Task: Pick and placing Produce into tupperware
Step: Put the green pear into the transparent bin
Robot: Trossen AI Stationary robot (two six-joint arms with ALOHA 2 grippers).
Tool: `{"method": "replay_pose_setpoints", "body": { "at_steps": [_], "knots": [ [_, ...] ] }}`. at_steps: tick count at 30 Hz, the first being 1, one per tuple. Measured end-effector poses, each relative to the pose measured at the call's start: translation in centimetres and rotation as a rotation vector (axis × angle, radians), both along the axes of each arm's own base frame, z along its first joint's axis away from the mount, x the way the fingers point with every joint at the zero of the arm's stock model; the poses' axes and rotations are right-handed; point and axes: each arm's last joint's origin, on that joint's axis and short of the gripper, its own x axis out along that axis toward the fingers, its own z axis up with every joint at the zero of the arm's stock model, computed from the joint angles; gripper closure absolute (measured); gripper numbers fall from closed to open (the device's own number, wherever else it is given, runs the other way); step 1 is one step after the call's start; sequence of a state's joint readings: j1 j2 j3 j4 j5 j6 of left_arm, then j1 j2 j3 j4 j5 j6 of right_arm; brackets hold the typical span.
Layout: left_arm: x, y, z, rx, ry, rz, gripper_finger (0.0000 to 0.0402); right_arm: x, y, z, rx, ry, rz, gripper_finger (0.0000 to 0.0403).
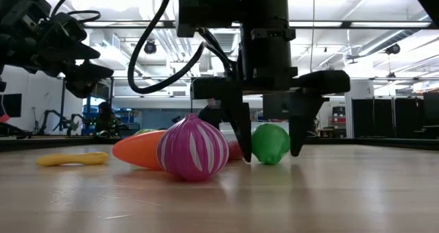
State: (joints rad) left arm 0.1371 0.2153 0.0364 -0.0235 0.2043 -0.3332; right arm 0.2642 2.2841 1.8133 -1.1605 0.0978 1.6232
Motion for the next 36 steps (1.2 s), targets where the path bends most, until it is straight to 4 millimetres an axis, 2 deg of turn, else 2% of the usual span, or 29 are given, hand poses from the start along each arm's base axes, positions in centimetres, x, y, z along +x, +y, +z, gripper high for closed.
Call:
{"method": "replay_pose_setpoints", "body": {
  "at_steps": [19, 26, 30, 36],
  "knots": [
    [0.0, 0.0, 0.0, 0.0, 0.0, 0.0, 0.0194, 0.2, -0.4, 0.2, -0.016, -0.017, 0.056, 0.017],
    [0.0, 0.0, 0.0, 0.0, 0.0, 0.0, 0.0194, 0.1, -0.5, 1.1, -0.018, -0.036, 0.074, 0.0161],
    [0.0, 0.0, 0.0, 0.0, 0.0, 0.0, 0.0194, -0.1, -0.6, 2.2, -0.02, -0.057, 0.075, 0.0158],
    [0.0, 0.0, 0.0, 0.0, 0.0, 0.0, 0.0194, -1.0, -2.0, 5.0, -0.085, -0.074, 0.055, 0.0166]
  ]
}}
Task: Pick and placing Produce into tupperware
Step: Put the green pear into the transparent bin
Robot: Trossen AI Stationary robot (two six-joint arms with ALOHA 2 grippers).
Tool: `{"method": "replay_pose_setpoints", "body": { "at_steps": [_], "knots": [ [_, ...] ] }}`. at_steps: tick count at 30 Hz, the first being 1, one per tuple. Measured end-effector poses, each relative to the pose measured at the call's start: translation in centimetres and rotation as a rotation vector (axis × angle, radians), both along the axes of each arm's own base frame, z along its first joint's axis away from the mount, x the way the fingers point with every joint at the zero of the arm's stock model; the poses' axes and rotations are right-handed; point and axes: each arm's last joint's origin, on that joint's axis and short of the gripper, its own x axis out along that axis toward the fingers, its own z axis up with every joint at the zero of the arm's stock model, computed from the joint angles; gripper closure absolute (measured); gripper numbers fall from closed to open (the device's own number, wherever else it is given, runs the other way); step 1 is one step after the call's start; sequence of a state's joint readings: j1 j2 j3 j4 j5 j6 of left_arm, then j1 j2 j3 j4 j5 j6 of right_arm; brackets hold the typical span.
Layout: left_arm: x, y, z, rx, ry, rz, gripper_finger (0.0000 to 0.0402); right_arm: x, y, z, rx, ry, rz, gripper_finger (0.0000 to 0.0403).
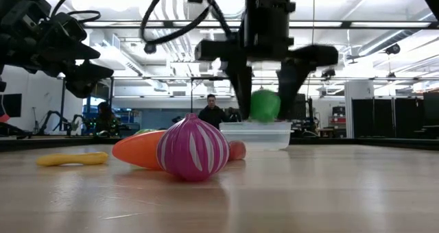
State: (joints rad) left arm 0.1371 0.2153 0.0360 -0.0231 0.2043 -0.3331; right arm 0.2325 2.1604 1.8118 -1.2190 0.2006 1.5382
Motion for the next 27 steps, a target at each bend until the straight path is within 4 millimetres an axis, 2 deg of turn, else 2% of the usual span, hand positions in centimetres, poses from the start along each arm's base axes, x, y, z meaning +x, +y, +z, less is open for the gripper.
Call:
{"method": "replay_pose_setpoints", "body": {
  "at_steps": [8, 12, 15, 18, 21, 23, 27],
  "knots": [
    [0.0, 0.0, 0.0, 0.0, 0.0, 0.0, 0.0194, -1.7, -4.1, 5.7, -0.166, -0.099, -0.038, 0.016],
    [0.0, 0.0, 0.0, 0.0, -0.001, 0.0, 0.0194, -3.0, -7.6, 8.6, -0.259, -0.126, -0.042, 0.0162],
    [0.0, 0.0, 0.0, 0.0, -0.001, 0.0, 0.0194, -3.7, -10.9, 9.9, -0.28, -0.112, -0.028, 0.0166],
    [0.0, 0.0, 0.0, 0.0, 0.0, 0.0, 0.0194, -4.2, -14.2, 10.4, -0.279, -0.085, -0.015, 0.0165],
    [0.0, 0.0, 0.0, 0.0, 0.0, 0.0, 0.0194, -4.3, -16.9, 9.9, -0.241, -0.044, 0.013, 0.016],
    [0.0, 0.0, 0.0, 0.0, -0.001, 0.0, 0.0194, -4.1, -18.0, 8.9, -0.224, -0.004, 0.041, 0.0158],
    [0.0, 0.0, 0.0, 0.0, 0.0, 0.0, 0.0194, -3.2, -19.0, 6.4, -0.15, 0.069, 0.103, 0.0161]
  ]
}}
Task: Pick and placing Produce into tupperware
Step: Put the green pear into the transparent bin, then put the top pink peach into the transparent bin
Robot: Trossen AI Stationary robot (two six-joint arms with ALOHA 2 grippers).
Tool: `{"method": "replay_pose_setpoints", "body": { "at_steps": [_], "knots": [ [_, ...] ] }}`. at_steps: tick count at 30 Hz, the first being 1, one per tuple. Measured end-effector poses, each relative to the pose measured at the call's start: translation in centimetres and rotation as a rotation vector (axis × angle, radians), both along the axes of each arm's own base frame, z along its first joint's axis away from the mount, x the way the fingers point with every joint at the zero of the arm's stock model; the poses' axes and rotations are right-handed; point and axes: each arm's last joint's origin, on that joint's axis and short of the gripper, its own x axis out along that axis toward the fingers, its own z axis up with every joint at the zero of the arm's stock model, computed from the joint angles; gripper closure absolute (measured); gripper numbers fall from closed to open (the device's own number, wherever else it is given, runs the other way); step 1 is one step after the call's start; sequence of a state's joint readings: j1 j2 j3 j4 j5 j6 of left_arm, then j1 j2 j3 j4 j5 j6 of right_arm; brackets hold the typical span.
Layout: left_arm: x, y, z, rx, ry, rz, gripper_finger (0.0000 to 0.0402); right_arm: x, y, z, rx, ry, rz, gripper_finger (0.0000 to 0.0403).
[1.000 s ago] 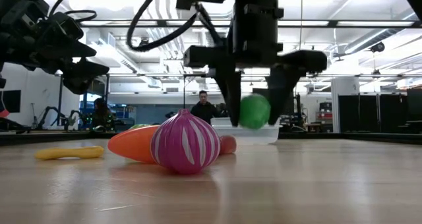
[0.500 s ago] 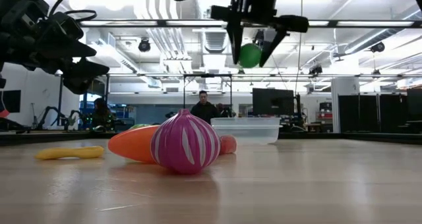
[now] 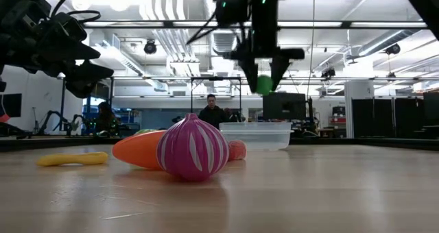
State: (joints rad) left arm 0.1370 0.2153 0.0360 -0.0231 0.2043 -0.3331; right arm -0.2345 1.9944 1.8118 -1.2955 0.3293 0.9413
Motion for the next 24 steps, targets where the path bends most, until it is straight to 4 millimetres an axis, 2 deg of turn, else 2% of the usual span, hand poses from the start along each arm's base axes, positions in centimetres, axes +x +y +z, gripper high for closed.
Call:
{"method": "replay_pose_setpoints", "body": {
  "at_steps": [6, 13, 16, 24],
  "knots": [
    [0.0, 0.0, 0.0, 0.0, 0.0, 0.0, 0.0194, 1.4, -0.3, -4.3, 0.059, 0.14, 0.067, 0.017],
    [0.0, 0.0, 0.0, 0.0, 0.0, 0.0, 0.0194, 1.5, -0.8, -7.2, 0.111, 0.264, 0.097, 0.0155],
    [0.0, 0.0, 0.0, 0.0, 0.0, 0.0, 0.0194, 1.3, -0.8, -7.5, 0.117, 0.283, 0.108, 0.0143],
    [0.0, 0.0, 0.0, 0.0, 0.0, 0.0, 0.0194, 1.3, -0.7, -6.9, 0.111, 0.261, 0.111, 0.0105]
  ]
}}
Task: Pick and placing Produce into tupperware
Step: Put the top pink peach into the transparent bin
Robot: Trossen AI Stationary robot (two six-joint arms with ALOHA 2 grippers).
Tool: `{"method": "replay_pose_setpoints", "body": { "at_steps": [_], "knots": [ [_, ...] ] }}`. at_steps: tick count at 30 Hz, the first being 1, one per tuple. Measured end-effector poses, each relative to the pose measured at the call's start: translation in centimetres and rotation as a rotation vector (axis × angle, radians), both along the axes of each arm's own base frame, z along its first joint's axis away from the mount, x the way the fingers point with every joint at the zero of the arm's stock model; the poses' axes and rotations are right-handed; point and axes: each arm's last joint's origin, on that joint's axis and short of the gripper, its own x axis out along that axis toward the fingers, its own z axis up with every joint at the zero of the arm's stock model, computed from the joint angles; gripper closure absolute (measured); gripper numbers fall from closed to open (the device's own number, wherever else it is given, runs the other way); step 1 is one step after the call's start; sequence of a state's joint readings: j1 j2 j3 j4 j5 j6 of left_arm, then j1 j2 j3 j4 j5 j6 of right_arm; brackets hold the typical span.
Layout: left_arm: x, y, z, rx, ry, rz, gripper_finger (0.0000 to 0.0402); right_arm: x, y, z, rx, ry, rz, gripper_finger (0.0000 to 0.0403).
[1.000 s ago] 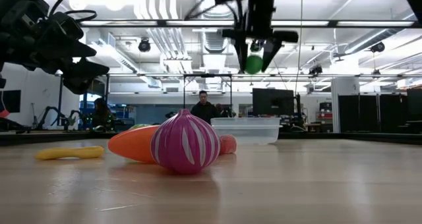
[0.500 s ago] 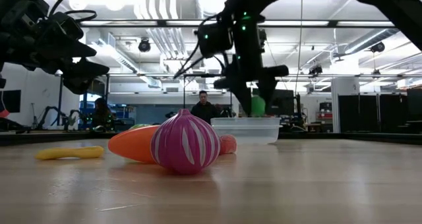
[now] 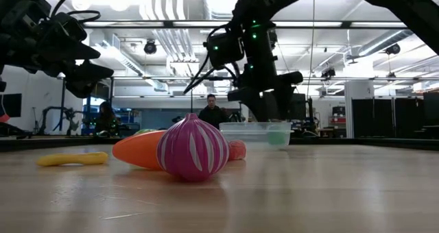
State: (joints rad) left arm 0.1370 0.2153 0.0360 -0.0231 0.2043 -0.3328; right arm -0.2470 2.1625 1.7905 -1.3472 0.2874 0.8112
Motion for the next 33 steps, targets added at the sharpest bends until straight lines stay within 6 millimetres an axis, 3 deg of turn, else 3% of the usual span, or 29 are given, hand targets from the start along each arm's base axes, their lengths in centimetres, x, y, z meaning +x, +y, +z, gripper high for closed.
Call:
{"method": "replay_pose_setpoints", "body": {
  "at_steps": [5, 11, 14, 17, 20, 33],
  "knots": [
    [0.0, 0.0, 0.0, 0.0, 0.0, 0.0, 0.0194, 0.0, 1.1, 1.2, -0.006, -0.04, 0.019, 0.0091],
    [0.0, 0.0, 0.0, 0.0, 0.0, 0.0, 0.0194, 0.8, 4.9, 4.6, 0.055, -0.262, 0.121, 0.0094],
    [0.0, 0.0, 0.0, 0.0, 0.0, 0.0, 0.0194, 2.1, 6.9, 5.1, 0.154, -0.391, 0.256, 0.0098],
    [0.0, 0.0, 0.0, 0.0, 0.0, 0.0, 0.0194, 3.3, 9.3, 5.3, 0.124, -0.461, 0.482, 0.01],
    [0.0, 0.0, 0.0, 0.0, 0.0, 0.0, 0.0194, 3.7, 10.8, 5.0, 0.107, -0.46, 0.567, 0.0101],
    [0.0, 0.0, 0.0, 0.0, 0.0, 0.0, 0.0194, 3.7, 10.3, 4.6, 0.099, -0.459, 0.512, 0.0101]
  ]
}}
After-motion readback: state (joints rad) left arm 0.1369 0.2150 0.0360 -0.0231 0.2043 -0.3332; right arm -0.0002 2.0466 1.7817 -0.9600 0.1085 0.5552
